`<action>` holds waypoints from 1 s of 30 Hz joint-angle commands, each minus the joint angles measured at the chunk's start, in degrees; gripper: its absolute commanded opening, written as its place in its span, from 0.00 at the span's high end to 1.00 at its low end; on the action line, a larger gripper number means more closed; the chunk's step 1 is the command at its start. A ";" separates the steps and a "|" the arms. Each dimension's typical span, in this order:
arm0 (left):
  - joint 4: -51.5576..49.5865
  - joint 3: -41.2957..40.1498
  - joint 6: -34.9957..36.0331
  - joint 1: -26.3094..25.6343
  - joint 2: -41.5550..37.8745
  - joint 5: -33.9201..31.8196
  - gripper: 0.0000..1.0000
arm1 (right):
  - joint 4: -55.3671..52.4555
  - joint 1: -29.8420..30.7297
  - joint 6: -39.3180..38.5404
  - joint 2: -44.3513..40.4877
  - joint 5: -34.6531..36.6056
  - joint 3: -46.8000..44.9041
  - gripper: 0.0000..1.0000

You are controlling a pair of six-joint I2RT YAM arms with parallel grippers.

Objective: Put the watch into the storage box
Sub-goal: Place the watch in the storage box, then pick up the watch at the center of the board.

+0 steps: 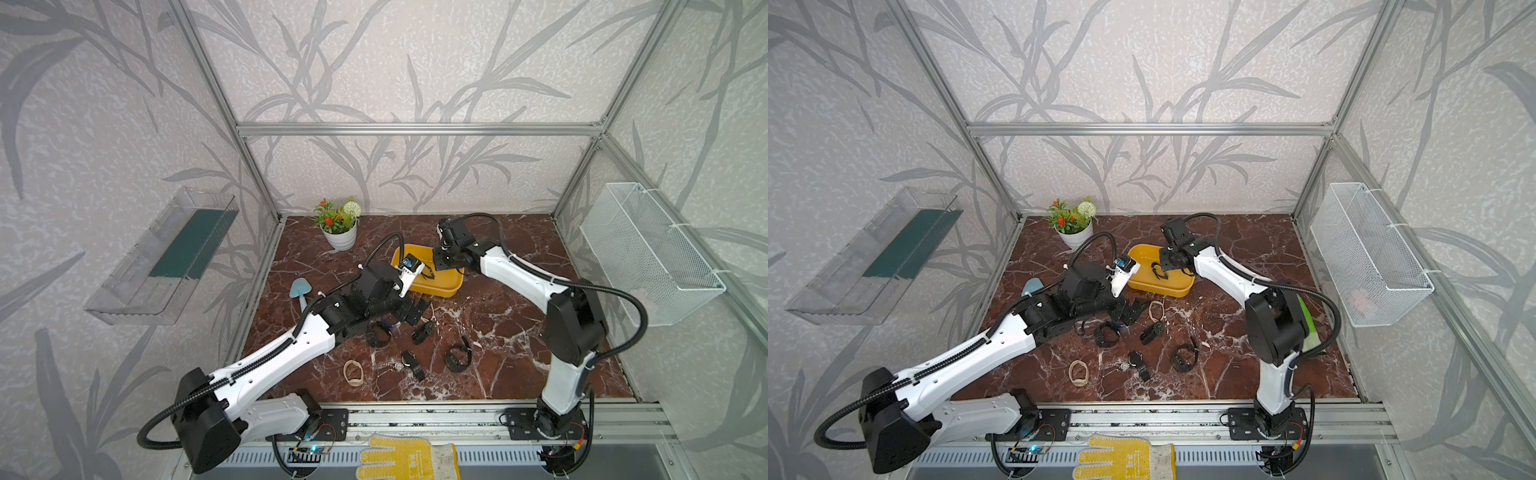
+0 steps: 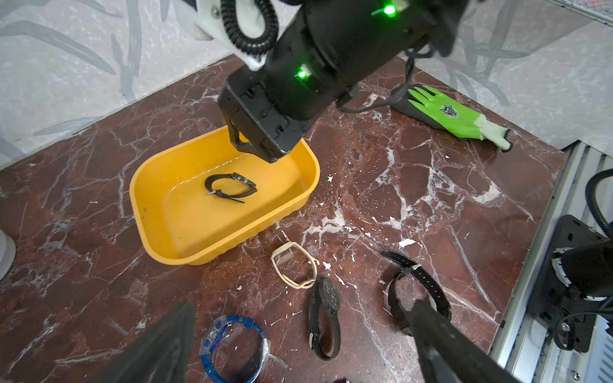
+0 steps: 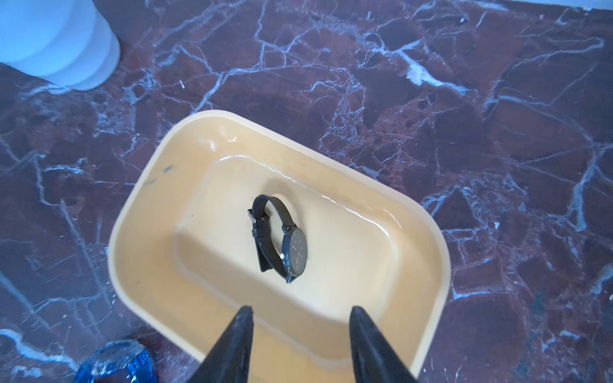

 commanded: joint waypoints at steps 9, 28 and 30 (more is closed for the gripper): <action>4.86 -2.09 -0.31 -0.21 1.36 11.06 0.01 | -1.55 -0.23 1.77 -26.43 1.43 -24.86 0.28; 4.69 -2.95 2.77 -9.25 4.90 13.30 0.01 | -6.39 6.61 13.46 -47.34 -4.45 -50.01 0.28; 4.65 -3.02 2.77 -9.28 4.75 13.11 0.01 | -5.29 8.46 15.06 -46.89 -4.80 -50.82 0.36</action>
